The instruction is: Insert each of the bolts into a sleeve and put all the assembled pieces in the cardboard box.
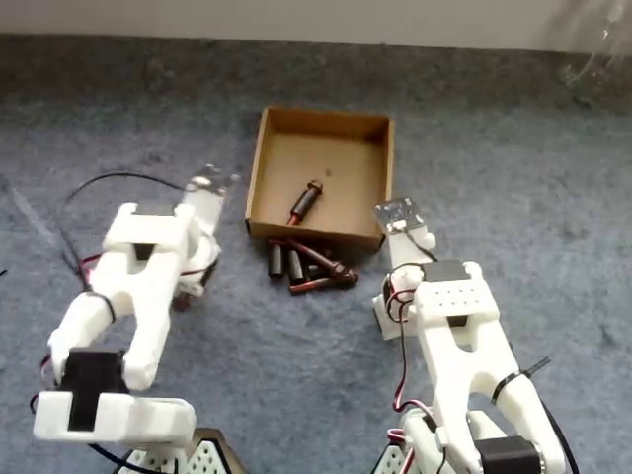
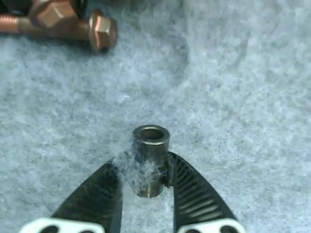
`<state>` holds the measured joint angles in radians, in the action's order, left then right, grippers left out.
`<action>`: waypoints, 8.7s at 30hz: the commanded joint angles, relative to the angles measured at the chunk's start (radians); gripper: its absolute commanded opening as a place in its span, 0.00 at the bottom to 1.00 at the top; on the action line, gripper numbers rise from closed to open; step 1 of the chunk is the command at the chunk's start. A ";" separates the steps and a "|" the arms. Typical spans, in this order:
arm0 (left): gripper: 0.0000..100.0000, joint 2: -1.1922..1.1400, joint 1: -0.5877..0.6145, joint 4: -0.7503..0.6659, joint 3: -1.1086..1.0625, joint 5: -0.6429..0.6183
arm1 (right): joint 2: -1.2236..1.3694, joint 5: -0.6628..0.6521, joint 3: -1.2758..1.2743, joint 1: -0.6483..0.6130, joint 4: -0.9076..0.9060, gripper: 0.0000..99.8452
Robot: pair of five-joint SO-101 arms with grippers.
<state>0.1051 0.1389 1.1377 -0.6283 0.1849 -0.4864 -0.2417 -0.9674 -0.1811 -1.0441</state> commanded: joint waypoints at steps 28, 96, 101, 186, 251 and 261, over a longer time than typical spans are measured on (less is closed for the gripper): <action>0.18 -0.048 0.028 -0.017 0.120 0.026 | -0.031 -0.011 0.005 0.010 0.015 0.00; 0.18 -0.059 -0.294 -0.124 -0.131 1.194 | -0.033 -0.012 0.005 0.010 0.015 0.00; 0.15 -0.054 -0.334 -0.126 -0.133 1.048 | -0.033 -0.012 0.005 0.010 0.015 0.00; 0.00 0.306 -0.094 -0.146 -0.283 -0.057 | -0.027 0.058 0.070 -0.114 0.013 0.11; 0.00 1.075 -0.140 0.006 0.064 -0.374 | -0.348 0.199 0.094 -0.651 0.223 0.00; 0.00 1.299 -0.160 -0.144 -0.274 -0.551 | -0.530 0.199 -0.139 -0.725 0.490 0.00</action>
<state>1.3433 0.0054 1.0533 -0.8309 -0.3261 -0.9774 -0.0545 -1.0932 -0.8715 -0.6498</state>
